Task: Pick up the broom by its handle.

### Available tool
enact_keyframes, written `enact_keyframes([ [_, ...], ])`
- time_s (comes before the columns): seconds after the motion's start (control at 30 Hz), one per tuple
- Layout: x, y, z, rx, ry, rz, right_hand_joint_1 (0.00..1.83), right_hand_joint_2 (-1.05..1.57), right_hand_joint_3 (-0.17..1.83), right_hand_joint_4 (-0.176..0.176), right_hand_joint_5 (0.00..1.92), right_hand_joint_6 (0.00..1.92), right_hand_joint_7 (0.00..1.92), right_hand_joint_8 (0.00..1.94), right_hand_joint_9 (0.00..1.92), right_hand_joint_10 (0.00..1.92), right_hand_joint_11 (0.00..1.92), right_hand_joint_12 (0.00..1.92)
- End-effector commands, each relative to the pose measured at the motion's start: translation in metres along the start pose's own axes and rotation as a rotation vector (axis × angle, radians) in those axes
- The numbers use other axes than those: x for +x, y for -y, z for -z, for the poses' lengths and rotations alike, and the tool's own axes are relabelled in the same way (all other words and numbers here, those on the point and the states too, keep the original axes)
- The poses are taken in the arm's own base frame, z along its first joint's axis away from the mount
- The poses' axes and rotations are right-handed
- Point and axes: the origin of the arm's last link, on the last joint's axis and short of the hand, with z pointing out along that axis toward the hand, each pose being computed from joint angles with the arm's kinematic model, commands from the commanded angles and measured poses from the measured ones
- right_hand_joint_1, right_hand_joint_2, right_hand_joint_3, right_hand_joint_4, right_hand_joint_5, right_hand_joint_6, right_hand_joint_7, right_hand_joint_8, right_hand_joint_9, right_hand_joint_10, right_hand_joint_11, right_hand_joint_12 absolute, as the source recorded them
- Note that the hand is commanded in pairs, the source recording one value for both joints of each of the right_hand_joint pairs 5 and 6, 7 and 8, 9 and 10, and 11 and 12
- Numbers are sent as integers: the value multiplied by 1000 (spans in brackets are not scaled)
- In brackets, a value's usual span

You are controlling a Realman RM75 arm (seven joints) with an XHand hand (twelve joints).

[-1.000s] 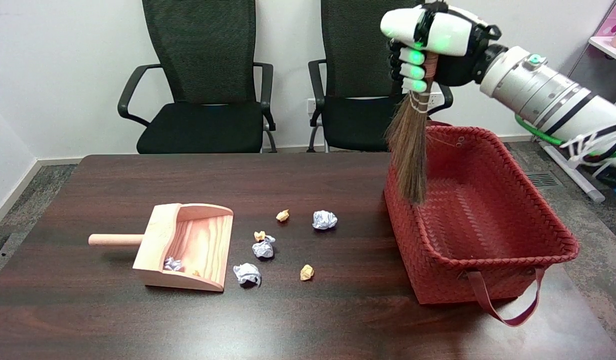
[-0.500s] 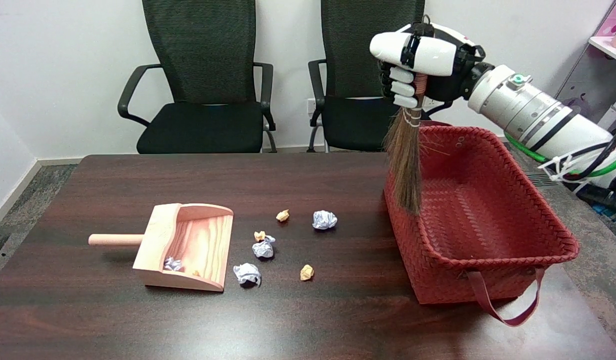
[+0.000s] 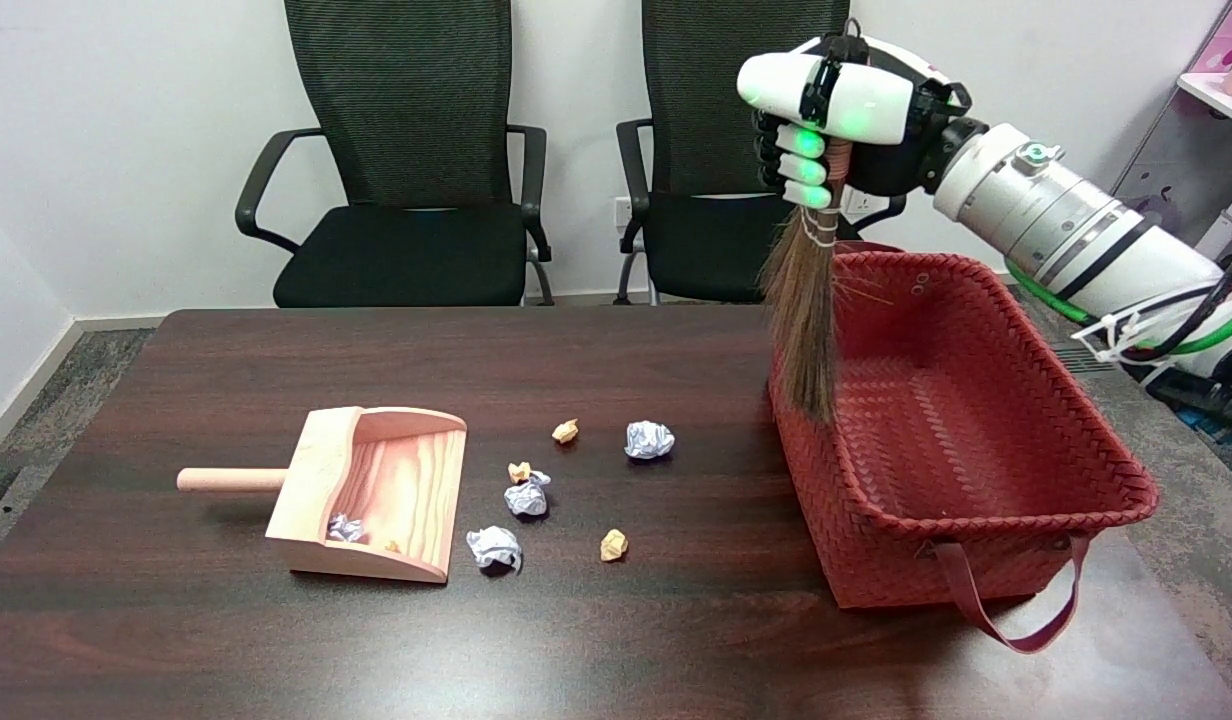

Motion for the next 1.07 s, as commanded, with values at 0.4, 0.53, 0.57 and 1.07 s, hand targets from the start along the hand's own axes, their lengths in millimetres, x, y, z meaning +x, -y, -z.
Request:
enact_keyframes([
  [0.4,11,6,-2,40,-47,-11,936,1319,1608,176,1920,1920,1920,1920,1920,1920,1920,1920],
  [0.53,23,4,-2,36,-80,2,931,1323,1591,176,1920,1920,1920,1920,1920,1920,1920,1920],
  [0.57,25,2,-2,31,-87,0,930,1324,1587,176,1920,1920,1920,1920,1920,1920,1920,1920],
  [1.07,18,-1,-39,37,-32,5,941,1331,1484,176,1920,1920,1920,1920,1920,1920,1920,1920],
])
